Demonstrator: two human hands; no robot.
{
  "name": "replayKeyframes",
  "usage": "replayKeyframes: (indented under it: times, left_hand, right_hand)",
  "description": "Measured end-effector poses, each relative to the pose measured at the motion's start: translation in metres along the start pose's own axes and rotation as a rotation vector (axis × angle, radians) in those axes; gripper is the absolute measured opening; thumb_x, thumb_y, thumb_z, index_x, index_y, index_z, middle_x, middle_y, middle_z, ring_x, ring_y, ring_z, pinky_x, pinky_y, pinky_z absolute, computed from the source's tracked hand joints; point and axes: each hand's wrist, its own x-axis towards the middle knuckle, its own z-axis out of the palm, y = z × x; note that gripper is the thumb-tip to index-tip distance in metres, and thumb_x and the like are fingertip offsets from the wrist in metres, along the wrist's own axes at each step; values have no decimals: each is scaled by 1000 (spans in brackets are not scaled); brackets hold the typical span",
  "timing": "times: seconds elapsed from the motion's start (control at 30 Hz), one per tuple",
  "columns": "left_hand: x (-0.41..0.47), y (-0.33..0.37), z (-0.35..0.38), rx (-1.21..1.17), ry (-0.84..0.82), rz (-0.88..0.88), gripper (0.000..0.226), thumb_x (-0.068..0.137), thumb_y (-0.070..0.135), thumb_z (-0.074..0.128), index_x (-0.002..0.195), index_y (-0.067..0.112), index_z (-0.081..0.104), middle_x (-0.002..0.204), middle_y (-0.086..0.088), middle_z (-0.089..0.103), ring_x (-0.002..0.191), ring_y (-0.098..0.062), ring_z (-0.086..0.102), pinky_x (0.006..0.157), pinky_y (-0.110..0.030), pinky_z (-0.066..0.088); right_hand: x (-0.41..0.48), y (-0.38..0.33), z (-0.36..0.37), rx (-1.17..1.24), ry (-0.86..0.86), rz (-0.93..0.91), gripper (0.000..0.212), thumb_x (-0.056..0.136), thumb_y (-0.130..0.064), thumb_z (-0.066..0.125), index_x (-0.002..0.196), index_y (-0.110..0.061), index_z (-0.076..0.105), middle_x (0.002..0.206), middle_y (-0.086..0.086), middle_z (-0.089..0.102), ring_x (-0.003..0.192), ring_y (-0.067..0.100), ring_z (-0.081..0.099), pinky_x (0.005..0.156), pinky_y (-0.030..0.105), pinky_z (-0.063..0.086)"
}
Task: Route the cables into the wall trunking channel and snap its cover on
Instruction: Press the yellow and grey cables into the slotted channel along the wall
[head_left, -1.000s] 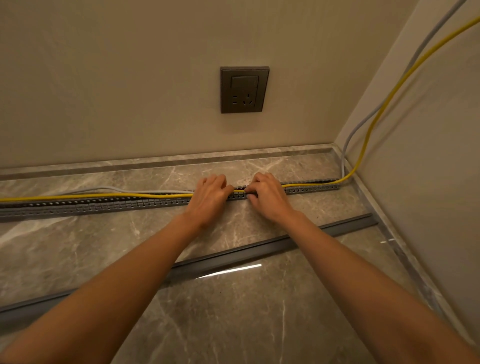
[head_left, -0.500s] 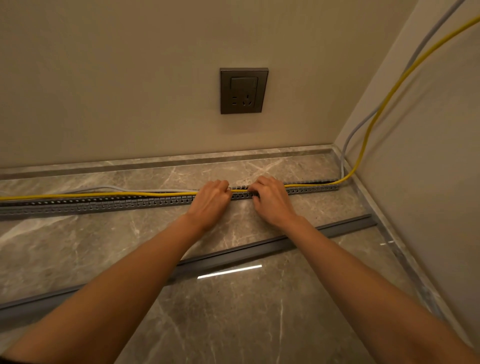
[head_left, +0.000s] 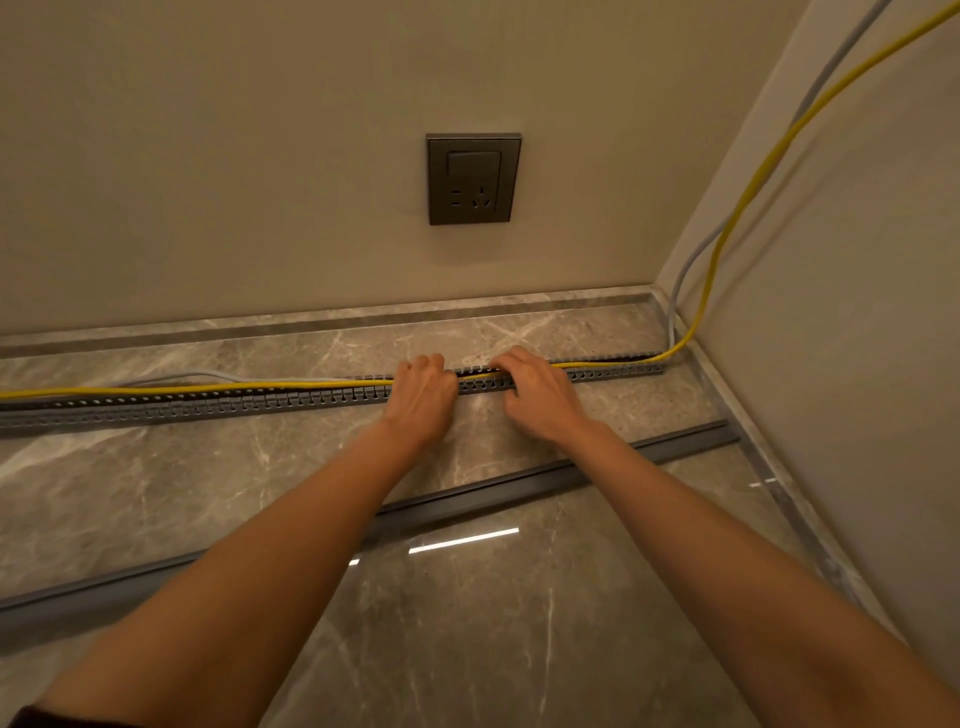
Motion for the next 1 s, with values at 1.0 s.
replayKeyframes:
  times: [1.0]
  left_hand:
    - [15,29,-12,-764,49,-186,42,92,-5,44,133,1,44,134,-18,45,121,-31,48,106,-38,39]
  right_hand:
    - [-8,35,-17,-1,137,166,36,88,-9,47,122,0,55,127,15,55,120,29,44,102,36,37]
